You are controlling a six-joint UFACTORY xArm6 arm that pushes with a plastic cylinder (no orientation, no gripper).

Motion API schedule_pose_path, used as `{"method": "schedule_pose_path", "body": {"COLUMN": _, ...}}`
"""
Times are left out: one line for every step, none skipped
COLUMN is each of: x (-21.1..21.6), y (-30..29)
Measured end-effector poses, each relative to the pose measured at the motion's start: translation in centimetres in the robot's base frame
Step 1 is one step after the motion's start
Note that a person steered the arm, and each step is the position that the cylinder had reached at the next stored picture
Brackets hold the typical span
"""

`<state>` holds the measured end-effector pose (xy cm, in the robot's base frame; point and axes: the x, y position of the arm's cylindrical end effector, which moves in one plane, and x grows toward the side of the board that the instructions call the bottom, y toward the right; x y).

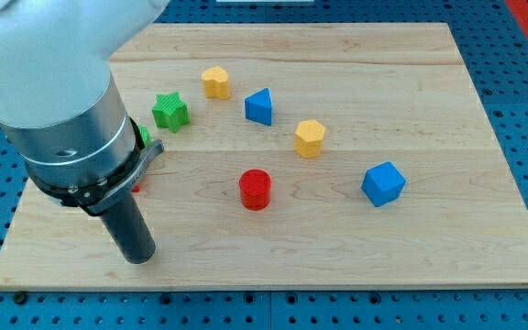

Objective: Take the green star towards the top left

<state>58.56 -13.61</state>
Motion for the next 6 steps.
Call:
{"method": "schedule_pose_path", "body": {"x": 0.0, "y": 0.0}}
{"method": "schedule_pose_path", "body": {"x": 0.4, "y": 1.2}}
{"method": "schedule_pose_path", "body": {"x": -5.0, "y": -0.1}}
{"method": "schedule_pose_path", "body": {"x": -11.5, "y": -2.2}}
{"method": "schedule_pose_path", "body": {"x": -16.1, "y": -0.2}}
{"method": "schedule_pose_path", "body": {"x": -19.4, "y": 2.1}}
